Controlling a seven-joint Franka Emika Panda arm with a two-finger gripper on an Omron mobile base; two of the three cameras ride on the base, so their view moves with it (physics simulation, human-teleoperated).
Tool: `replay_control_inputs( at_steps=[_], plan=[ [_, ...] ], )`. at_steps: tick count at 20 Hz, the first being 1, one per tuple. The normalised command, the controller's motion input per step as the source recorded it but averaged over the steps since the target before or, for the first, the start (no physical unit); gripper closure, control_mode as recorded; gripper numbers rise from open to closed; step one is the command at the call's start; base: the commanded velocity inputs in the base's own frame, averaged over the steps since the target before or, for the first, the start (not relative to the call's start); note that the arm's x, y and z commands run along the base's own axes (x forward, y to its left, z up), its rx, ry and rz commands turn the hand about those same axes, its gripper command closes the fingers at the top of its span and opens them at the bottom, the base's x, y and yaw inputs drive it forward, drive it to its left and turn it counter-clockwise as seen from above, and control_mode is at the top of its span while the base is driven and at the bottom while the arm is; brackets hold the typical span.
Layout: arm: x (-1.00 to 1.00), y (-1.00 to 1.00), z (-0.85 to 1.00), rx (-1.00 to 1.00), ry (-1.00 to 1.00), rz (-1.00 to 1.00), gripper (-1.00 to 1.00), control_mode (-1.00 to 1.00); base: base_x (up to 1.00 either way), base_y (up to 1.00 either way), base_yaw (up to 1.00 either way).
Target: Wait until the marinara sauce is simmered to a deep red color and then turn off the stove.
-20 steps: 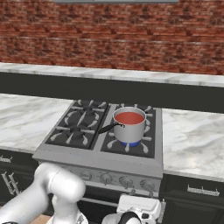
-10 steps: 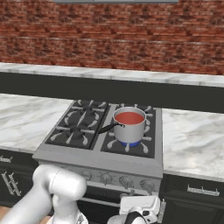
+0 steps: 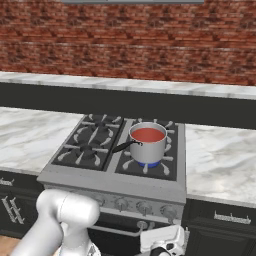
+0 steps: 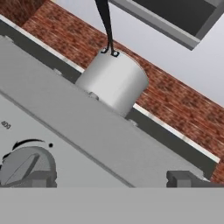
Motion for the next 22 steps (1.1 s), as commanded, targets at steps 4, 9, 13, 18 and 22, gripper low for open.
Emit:
replay_control_inputs(
  at_steps=[4, 9, 13, 18, 22],
  plan=[
    [0.16, 0.0, -0.13, -0.08, 0.0, 0.03, -1.0, -1.0, 0.0, 0.0, 0.0],
    [0.24, 0.0, -0.04, -0.08, 0.0, 0.0, -1.0, -1.0, 0.0, 0.0, 0.0],
    [0.26, 0.0, -0.01, -0.02, 0.0, 0.0, -1.0, -1.0, 0.0, 0.0, 0.0],
    [0.27, -0.02, -0.02, 0.0, 0.0, 0.0, -1.0, -1.0, 0.0, 0.0, 0.0],
    [0.18, -0.04, -0.15, 0.0, 0.0, 0.0, -1.0, -1.0, 0.0, 0.0, 0.0]
  ],
)
